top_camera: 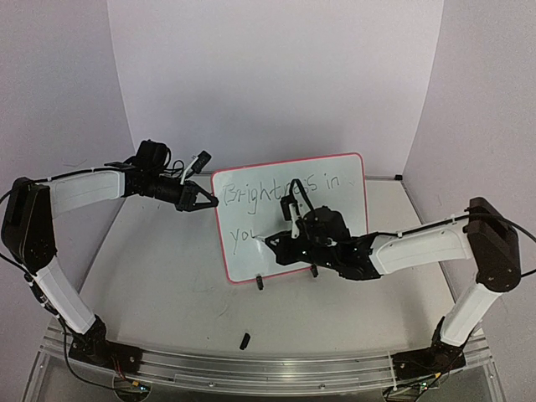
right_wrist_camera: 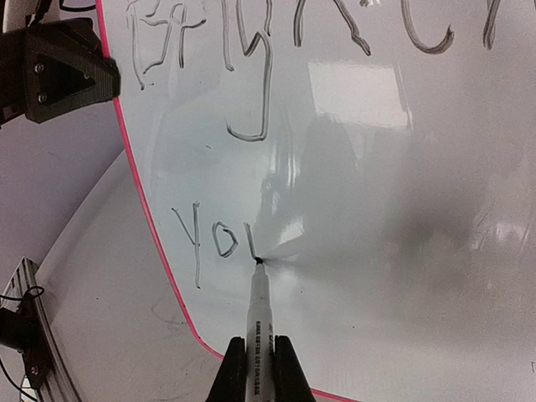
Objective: Write a sentence on the whiteboard
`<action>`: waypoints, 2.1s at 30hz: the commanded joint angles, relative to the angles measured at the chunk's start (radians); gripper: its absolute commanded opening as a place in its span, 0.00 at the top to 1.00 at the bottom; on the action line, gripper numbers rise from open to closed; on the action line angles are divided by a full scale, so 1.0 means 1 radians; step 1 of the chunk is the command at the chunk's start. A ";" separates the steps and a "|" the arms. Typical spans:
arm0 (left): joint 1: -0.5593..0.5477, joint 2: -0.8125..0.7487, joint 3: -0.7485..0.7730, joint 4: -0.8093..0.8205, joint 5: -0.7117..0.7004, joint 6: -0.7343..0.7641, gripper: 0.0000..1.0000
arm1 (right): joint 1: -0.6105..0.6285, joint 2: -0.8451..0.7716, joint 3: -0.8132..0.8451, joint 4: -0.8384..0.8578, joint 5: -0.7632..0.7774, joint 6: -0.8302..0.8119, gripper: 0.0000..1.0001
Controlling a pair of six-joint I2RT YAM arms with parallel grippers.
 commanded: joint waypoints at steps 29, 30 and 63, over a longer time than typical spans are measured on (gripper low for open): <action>-0.030 0.004 0.006 -0.037 -0.086 0.131 1.00 | -0.009 -0.033 0.004 -0.026 0.068 0.019 1.00; -0.030 0.005 0.006 -0.037 -0.087 0.131 1.00 | -0.009 -0.032 -0.001 -0.026 0.067 0.025 1.00; -0.034 0.009 0.005 -0.034 -0.083 0.128 1.00 | -0.009 -0.086 0.025 -0.019 0.065 -0.014 1.00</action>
